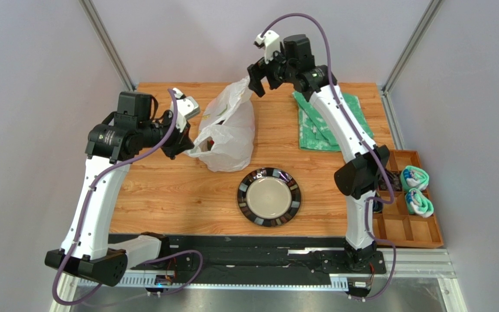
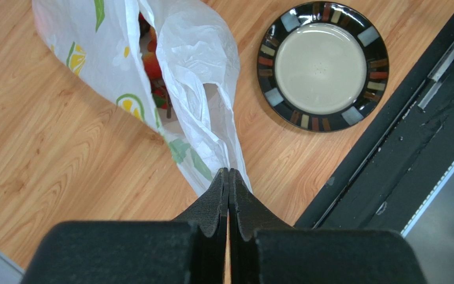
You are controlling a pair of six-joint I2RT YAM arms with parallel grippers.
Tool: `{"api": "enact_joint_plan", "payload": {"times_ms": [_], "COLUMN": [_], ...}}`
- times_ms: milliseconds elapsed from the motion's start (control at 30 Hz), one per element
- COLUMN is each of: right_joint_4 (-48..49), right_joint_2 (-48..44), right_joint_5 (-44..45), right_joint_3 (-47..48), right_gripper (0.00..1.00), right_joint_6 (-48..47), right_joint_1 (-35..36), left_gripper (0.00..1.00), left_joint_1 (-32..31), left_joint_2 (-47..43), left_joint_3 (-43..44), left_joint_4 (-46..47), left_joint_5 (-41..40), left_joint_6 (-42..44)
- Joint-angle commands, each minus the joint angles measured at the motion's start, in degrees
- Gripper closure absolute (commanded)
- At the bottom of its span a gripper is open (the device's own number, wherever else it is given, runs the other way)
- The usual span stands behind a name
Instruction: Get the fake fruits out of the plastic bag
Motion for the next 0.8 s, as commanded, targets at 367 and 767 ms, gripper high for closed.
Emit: {"api": "enact_joint_plan", "payload": {"times_ms": [367,767], "right_joint_4": [14.4,26.6], "right_joint_2": [11.5,12.5], "right_joint_5": [15.6,8.4], "right_joint_3": [7.6,15.0], "right_gripper": [0.11,1.0], "right_joint_6": [-8.6,5.2], "right_joint_1": [4.5,-0.5], "left_gripper": [1.0,1.0], "left_joint_1": [-0.1,-0.1], "left_joint_2": [2.6,12.6], "left_joint_3": [0.8,20.1], "left_joint_4": [1.8,13.0], "left_joint_5": [-5.4,-14.5], "left_joint_6": [4.4,4.2]}}
